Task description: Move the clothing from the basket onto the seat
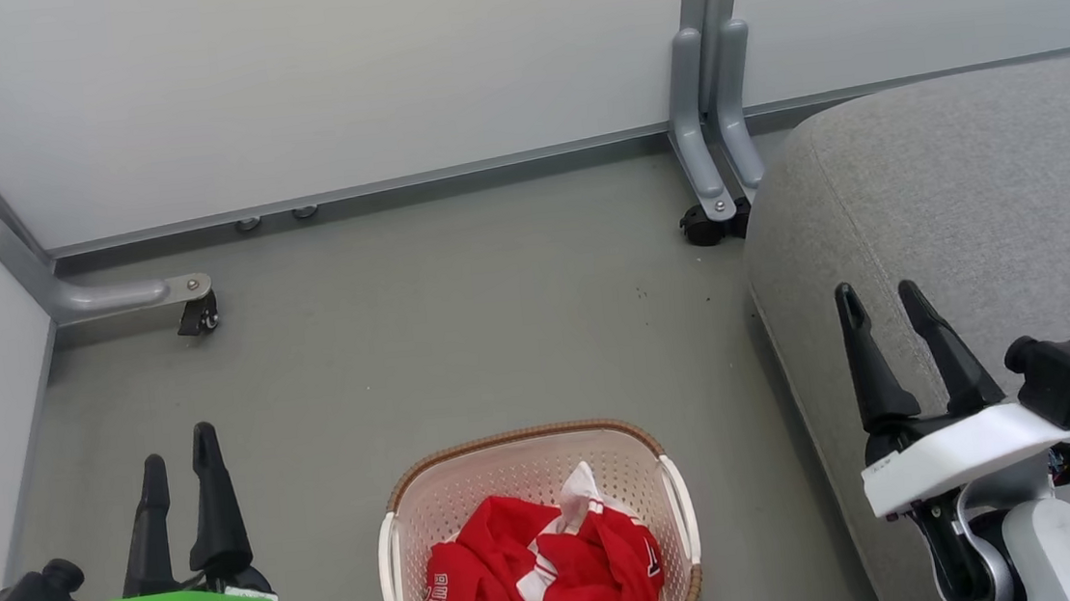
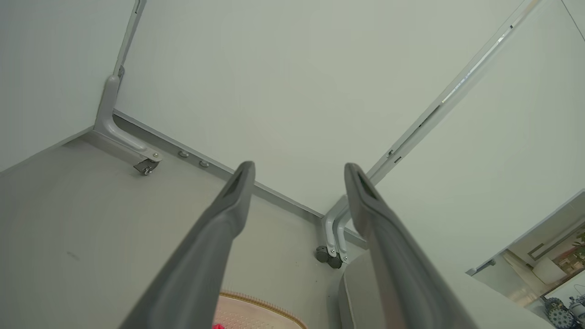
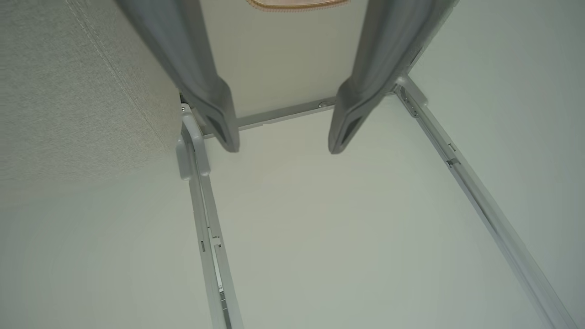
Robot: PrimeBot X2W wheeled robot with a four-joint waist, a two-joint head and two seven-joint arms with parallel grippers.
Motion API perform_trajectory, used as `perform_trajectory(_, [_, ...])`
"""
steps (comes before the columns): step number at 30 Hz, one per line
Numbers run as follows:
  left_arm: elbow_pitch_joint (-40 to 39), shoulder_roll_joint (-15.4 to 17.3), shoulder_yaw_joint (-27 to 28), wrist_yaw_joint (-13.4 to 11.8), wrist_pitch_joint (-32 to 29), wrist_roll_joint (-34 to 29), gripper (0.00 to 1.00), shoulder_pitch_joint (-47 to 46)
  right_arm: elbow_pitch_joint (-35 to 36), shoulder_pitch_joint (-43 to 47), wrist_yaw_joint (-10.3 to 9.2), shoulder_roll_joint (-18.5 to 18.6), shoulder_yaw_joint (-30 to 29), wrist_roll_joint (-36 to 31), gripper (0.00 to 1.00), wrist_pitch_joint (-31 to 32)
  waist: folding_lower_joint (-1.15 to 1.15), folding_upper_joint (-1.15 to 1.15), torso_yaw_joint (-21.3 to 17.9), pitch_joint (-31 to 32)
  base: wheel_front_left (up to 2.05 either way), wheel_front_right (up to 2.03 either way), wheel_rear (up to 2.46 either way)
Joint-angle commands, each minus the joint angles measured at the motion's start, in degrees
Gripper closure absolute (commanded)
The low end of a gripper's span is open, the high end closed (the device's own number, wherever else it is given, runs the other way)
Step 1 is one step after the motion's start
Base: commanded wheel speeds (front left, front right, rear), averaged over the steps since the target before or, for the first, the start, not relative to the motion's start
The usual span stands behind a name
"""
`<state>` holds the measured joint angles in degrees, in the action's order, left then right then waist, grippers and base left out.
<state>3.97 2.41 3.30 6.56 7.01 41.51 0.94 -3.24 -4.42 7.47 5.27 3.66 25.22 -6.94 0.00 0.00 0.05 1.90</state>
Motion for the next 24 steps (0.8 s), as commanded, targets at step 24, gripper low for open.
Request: perform_trajectory(24, [0.91,0.51,-8.41,-4.50,3.80,-22.77,0.00,1.99,-2.05,1.83,0.02,-1.47,1.16,-16.27,0.00,-3.90,0.00,0.00,-0.51,0.17,0.00,0.00,0.00])
